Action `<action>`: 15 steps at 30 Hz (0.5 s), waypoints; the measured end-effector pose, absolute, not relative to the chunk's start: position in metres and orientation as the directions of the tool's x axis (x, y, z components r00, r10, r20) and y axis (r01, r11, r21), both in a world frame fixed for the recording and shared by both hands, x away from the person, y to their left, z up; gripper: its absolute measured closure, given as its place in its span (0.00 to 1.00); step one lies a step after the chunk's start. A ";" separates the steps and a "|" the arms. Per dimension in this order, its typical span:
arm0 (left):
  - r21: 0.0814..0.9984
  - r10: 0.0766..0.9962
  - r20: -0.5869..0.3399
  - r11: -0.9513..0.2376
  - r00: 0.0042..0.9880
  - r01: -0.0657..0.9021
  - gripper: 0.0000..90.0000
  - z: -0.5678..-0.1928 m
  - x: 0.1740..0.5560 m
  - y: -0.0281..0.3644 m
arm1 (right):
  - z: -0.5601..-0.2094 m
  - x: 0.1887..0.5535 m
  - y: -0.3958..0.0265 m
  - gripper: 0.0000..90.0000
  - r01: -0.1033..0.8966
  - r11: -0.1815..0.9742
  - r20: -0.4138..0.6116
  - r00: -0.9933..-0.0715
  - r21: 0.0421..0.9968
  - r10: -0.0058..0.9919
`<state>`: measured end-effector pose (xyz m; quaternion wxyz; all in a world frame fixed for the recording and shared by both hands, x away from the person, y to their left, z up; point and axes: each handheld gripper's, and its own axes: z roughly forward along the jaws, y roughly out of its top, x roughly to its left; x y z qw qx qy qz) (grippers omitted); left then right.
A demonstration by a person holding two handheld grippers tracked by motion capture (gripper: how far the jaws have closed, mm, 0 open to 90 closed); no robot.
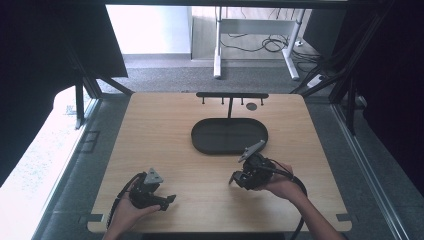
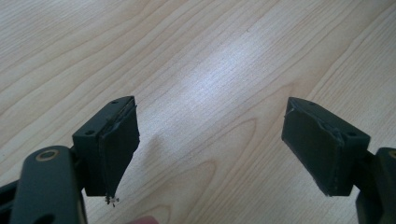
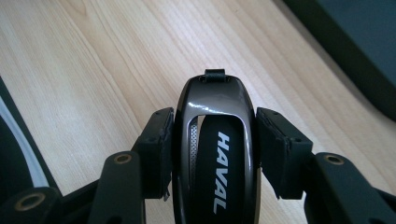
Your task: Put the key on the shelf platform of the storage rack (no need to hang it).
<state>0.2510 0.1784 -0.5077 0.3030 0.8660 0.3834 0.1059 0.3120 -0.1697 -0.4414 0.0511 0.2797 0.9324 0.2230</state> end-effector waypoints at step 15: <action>0.588 0.717 -0.053 -0.541 0.696 0.601 0.21 -0.513 0.251 0.173 | -0.431 0.315 -0.170 0.55 0.489 0.736 0.002 -0.833 0.468 0.553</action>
